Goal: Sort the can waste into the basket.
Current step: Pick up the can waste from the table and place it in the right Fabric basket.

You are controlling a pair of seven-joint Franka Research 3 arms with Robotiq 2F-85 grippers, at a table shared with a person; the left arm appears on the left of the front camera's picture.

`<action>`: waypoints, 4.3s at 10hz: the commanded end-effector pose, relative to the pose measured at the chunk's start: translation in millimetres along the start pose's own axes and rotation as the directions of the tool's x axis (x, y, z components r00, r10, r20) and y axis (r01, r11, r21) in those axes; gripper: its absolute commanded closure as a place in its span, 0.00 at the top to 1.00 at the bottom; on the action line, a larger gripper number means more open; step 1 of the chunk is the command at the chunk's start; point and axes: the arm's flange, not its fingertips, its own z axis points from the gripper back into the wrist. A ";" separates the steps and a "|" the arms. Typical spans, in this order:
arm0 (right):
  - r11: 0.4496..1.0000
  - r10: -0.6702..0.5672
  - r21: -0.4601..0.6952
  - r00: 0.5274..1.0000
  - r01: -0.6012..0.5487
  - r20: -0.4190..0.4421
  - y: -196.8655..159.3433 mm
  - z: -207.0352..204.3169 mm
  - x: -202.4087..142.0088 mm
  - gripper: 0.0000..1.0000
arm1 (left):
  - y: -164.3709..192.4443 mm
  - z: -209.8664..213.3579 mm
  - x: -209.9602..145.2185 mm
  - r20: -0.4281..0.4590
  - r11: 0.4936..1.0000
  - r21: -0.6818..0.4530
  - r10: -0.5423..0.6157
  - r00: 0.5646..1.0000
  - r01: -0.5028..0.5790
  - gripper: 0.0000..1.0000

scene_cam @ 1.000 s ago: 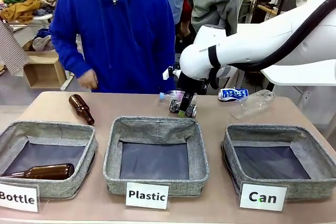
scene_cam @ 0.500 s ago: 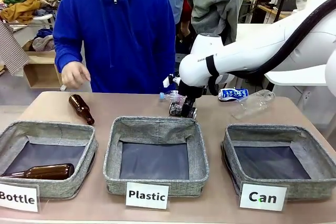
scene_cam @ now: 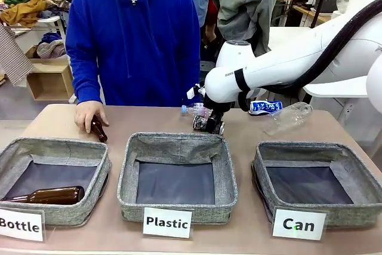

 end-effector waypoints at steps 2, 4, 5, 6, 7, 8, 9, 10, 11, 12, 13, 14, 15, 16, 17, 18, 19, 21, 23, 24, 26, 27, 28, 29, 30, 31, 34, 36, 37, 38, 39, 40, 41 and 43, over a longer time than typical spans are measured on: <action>1.000 0.007 0.010 1.000 -0.007 -0.006 2.1 -4.8 -1.3 0.60 | -1.1 -1.1 -5.2 -0.010 1.000 0.011 0.012 1.000 -0.012 1.00; 0.999 0.012 0.042 1.000 -0.011 -0.013 3.5 -4.1 0.1 0.01 | -1.1 -1.1 -5.2 -0.010 1.000 0.011 0.012 1.000 -0.012 1.00; 0.999 0.017 0.040 1.000 -0.016 -0.018 3.6 -4.2 1.1 0.00 | -1.1 -1.1 -5.2 -0.010 1.000 0.011 0.012 1.000 -0.012 1.00; 0.999 0.027 0.034 0.999 -0.026 -0.017 4.2 0.5 1.0 0.00 | -1.1 -1.1 -5.2 -0.010 1.000 0.011 0.012 1.000 -0.012 1.00; 0.999 0.035 0.027 0.999 -0.035 -0.014 4.4 7.1 -0.1 0.00 | -1.1 -1.1 -5.2 -0.010 1.000 0.011 0.012 1.000 -0.012 1.00; 0.998 0.052 0.027 0.999 -0.052 0.002 5.0 19.6 -2.5 0.05 | -1.1 -1.1 -5.2 -0.010 1.000 0.011 0.012 1.000 -0.012 1.00; 0.998 0.061 0.013 0.997 -0.061 0.037 3.7 40.7 -9.7 0.00 | -1.1 -1.1 -5.2 -0.010 1.000 0.011 0.012 1.000 -0.012 1.00; 0.997 0.074 -0.027 0.995 -0.072 0.069 3.2 73.6 -21.3 0.00 | -1.1 -1.1 -5.2 -0.010 1.000 0.011 0.012 1.000 -0.012 1.00; 0.993 0.114 -0.035 0.989 -0.111 0.089 6.6 108.3 -34.3 0.00 | -1.1 -1.1 -5.2 -0.010 1.000 0.011 0.012 1.000 -0.012 1.00; 0.988 0.151 -0.039 0.985 -0.148 0.083 13.1 144.7 -50.8 0.00 | -1.1 -1.1 -5.2 -0.010 1.000 0.011 0.012 1.000 -0.012 1.00; 0.985 0.171 -0.009 0.983 -0.171 0.066 18.8 177.1 -71.8 0.00 | -1.1 -1.1 -5.2 -0.010 1.000 0.011 0.012 1.000 -0.012 1.00; 0.978 0.205 0.027 0.978 -0.206 0.044 26.0 202.0 -96.2 0.00 | -1.1 -1.1 -5.2 -0.010 1.000 0.011 0.012 1.000 -0.012 1.00; 0.952 0.301 0.051 0.952 -0.303 0.054 37.2 221.1 -126.8 0.00 | -1.1 -1.1 -5.2 -0.010 1.000 0.011 0.012 1.000 -0.012 1.00; 0.914 0.396 0.071 0.917 -0.399 0.050 47.4 226.9 -157.7 0.00 | -1.1 -1.1 -5.2 -0.010 1.000 0.011 0.012 1.000 -0.012 1.00; 0.885 0.456 0.084 0.889 -0.458 0.041 56.7 226.6 -184.5 0.00 | -0.9 0.4 0.0 0.002 1.000 0.003 -0.001 1.000 0.001 1.00; 0.860 0.500 0.089 0.864 -0.503 0.051 65.7 221.7 -215.0 0.00 | -12.3 52.7 3.8 0.120 1.000 0.017 0.021 0.993 -0.023 1.00; 0.850 0.511 0.099 0.856 -0.517 0.080 73.1 213.8 -241.6 0.00 | -17.4 108.0 2.2 0.235 0.998 0.048 0.028 0.972 -0.040 1.00; 0.849 0.504 0.118 0.857 -0.514 0.109 91.7 193.7 -285.5 0.00 | -16.9 195.5 -15.9 0.420 0.993 0.087 0.039 0.907 -0.084 1.00; 0.863 0.463 0.195 0.884 -0.466 0.066 103.8 177.0 -311.6 0.00 | 1.5 228.7 -37.3 0.523 0.975 0.117 0.101 0.846 -0.188 1.00; 0.877 0.420 0.232 0.906 -0.422 0.062 105.6 172.7 -317.3 0.00 | 5.6 238.8 -42.4 0.561 0.969 0.120 0.114 0.820 -0.217 1.00; 0.887 0.383 0.251 0.921 -0.387 0.067 99.5 170.1 -318.3 0.66 | 6.9 241.0 -47.5 0.586 0.970 0.107 0.117 0.802 -0.219 1.00; 0.891 0.371 0.256 0.926 -0.376 0.069 95.4 168.0 -317.4 0.93 | 8.6 236.2 -45.9 0.574 0.971 0.107 0.116 0.811 -0.214 1.00; 0.900 0.337 0.266 0.938 -0.345 0.077 92.0 167.3 -316.5 1.00 | 8.3 233.1 -42.7 0.567 0.972 0.106 0.116 0.816 -0.212 1.00; 0.910 0.300 0.274 0.950 -0.311 0.082 89.4 166.9 -316.4 1.00 | 6.9 228.2 -40.3 0.555 0.974 0.102 0.112 0.825 -0.201 1.00; 0.917 0.271 0.273 0.956 -0.292 0.114 86.9 168.4 -316.2 1.00 | 4.6 221.7 -37.9 0.540 0.975 0.104 0.109 0.834 -0.195 1.00; 0.931 0.177 0.283 0.964 -0.229 0.197 82.1 171.7 -316.7 1.00 | 1.0 208.5 -30.4 0.501 0.980 0.105 0.096 0.860 -0.170 1.00; 0.906 -0.184 0.417 0.824 -0.069 0.536 76.8 192.8 -318.4 1.00 | -19.7 119.9 4.8 0.235 0.997 0.064 0.025 0.972 -0.041 1.00; 0.770 -0.542 0.638 0.497 -0.030 0.677 66.3 209.0 -322.8 1.00 | -37.9 37.6 21.4 0.012 0.999 -0.006 -0.054 0.998 0.054 1.00; 0.705 -0.607 0.703 0.431 -0.097 0.668 62.8 207.9 -324.8 1.00 | -44.6 2.8 23.3 -0.060 0.995 -0.037 -0.091 0.994 0.088 1.00; 0.621 -0.710 0.780 0.366 -0.076 0.602 55.1 199.0 -331.8 1.00 | -44.9 -26.3 24.4 -0.104 0.992 -0.069 -0.117 0.988 0.110 1.00; 0.609 -0.710 0.778 0.331 -0.154 0.622 53.7 193.2 -340.1 1.00 | -38.9 -43.5 26.0 -0.087 0.990 -0.101 -0.107 0.990 0.098 1.00; 0.601 -0.730 0.784 0.295 -0.153 0.617 51.8 186.6 -347.4 1.00 | -27.1 -60.9 26.9 -0.079 0.995 -0.067 -0.080 0.994 0.075 1.00; 0.621 -0.712 0.774 0.325 -0.123 0.623 52.9 183.8 -344.2 1.00 | -12.1 -72.1 25.4 -0.121 1.000 -0.001 -0.018 0.992 0.018 1.00; 0.627 -0.674 0.769 0.408 -0.125 0.616 51.7 197.6 -344.3 1.00 | -43.4 -52.1 30.3 -0.125 0.994 -0.076 -0.088 0.988 0.078 1.00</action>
